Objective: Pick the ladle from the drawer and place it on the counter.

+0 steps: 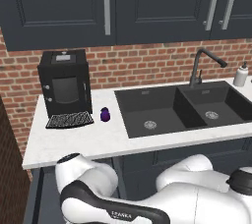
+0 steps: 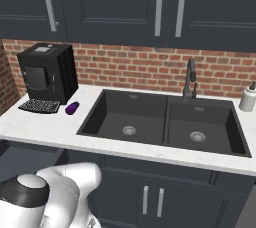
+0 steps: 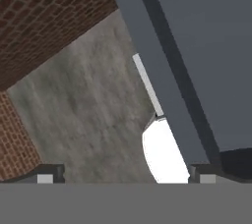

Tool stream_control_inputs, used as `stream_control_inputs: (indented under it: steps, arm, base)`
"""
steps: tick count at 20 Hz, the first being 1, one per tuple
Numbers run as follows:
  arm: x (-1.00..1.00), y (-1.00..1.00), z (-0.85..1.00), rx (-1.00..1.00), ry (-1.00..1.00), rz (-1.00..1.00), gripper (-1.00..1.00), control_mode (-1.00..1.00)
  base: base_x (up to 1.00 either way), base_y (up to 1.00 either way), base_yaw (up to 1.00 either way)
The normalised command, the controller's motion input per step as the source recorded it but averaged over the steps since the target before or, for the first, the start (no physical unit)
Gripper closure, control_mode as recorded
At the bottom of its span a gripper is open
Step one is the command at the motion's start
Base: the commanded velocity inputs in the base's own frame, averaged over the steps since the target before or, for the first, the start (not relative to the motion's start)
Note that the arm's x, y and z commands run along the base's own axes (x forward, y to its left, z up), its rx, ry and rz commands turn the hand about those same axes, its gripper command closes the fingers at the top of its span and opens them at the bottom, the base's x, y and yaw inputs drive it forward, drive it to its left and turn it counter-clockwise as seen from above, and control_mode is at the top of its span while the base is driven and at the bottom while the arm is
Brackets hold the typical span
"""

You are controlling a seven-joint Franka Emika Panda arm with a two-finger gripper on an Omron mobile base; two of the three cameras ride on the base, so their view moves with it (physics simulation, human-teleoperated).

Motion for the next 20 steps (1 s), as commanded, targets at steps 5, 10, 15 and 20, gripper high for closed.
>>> stream_control_inputs:
  steps: [5,10,15,20]
  arm:
    - [0.10,-0.74,0.55,0.00,-0.07,-0.45,-1.00,-1.00]
    - [0.01,-0.67,0.06,0.00,0.00,-0.27,-1.00,-1.00]
    - [0.00,-0.28,0.00,0.00,0.00,-0.07,-1.00,-1.00]
    - [0.04,-0.16,-0.10,0.00,0.00,-0.01,-1.00,-1.00]
  base:
    - [0.00,0.00,0.00]
    - [0.00,0.00,0.00]
    - [0.00,0.00,0.00]
    - [0.00,0.00,0.00]
